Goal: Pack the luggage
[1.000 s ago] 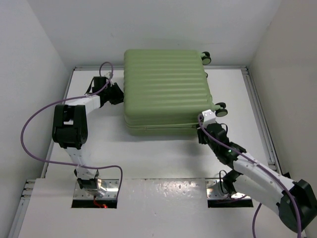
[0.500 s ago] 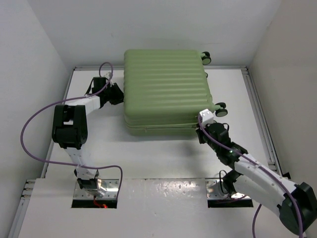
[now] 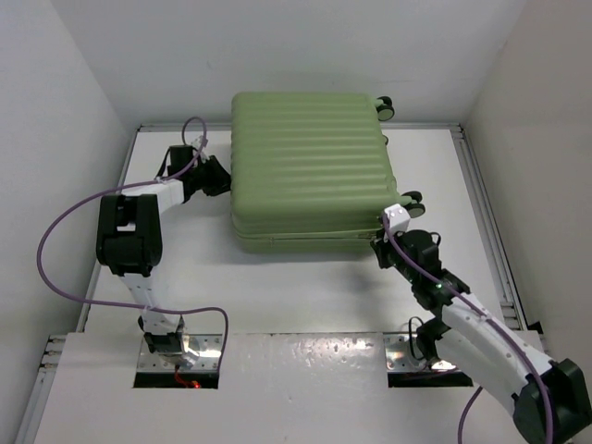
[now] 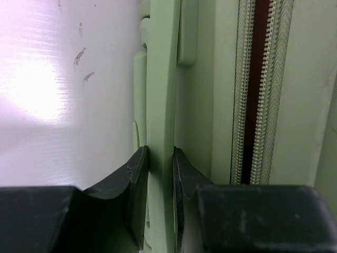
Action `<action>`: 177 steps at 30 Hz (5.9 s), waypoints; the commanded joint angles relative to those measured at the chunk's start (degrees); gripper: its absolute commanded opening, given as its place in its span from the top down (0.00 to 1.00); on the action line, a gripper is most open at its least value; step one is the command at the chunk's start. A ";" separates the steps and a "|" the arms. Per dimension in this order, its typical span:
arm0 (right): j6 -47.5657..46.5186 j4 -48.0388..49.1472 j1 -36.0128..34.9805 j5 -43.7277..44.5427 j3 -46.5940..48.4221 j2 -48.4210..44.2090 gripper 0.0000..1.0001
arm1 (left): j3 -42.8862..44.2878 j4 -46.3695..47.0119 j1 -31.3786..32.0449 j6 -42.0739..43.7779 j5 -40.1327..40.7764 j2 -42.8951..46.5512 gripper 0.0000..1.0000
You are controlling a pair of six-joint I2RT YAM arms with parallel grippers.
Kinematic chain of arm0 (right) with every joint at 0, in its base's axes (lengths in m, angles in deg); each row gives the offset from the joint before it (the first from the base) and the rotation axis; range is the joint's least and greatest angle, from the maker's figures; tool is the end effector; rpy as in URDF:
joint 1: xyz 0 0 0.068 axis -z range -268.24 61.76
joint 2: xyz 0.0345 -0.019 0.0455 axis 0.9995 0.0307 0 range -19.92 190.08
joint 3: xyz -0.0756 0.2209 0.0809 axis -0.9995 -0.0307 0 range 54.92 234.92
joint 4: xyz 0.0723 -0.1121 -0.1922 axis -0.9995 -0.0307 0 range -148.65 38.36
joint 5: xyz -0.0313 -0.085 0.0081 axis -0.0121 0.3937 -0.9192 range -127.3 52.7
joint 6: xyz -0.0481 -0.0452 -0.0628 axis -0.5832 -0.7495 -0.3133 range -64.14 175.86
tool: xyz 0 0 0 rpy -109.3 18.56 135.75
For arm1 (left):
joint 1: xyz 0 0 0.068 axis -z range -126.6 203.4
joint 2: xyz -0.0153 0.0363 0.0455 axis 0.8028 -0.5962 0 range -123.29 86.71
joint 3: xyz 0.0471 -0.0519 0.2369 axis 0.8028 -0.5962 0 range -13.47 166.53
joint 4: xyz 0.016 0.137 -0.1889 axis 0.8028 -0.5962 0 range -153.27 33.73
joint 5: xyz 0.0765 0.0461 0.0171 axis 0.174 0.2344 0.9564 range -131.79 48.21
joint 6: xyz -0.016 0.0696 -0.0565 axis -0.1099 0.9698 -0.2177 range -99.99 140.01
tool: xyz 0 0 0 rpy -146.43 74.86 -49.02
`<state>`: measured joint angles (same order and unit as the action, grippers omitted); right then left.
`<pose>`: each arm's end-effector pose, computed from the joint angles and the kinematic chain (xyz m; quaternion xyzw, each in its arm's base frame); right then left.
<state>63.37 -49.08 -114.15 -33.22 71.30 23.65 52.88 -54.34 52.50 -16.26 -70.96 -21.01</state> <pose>0.1900 0.0859 0.1673 -0.1155 0.8334 0.1265 0.5255 0.4062 -0.0333 0.1499 -0.1770 0.8637 -0.3424 0.3246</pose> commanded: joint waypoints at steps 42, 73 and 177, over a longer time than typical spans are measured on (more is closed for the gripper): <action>16.12 24.65 49.19 -28.50 1.72 17.92 1.00 | 17.58 -26.72 -15.88 11.75 5.61 -14.70 1.00; 11.47 33.73 43.58 -37.12 36.51 59.86 1.00 | 41.76 -26.02 -19.31 15.00 9.48 -29.56 1.00; 80.20 90.68 33.38 -93.64 47.77 85.45 1.00 | 34.73 -21.71 -17.73 17.46 -6.60 -29.21 1.00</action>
<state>142.27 23.12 -82.50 -125.32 114.73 109.26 90.28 -72.11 36.87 -2.91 -85.16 -45.44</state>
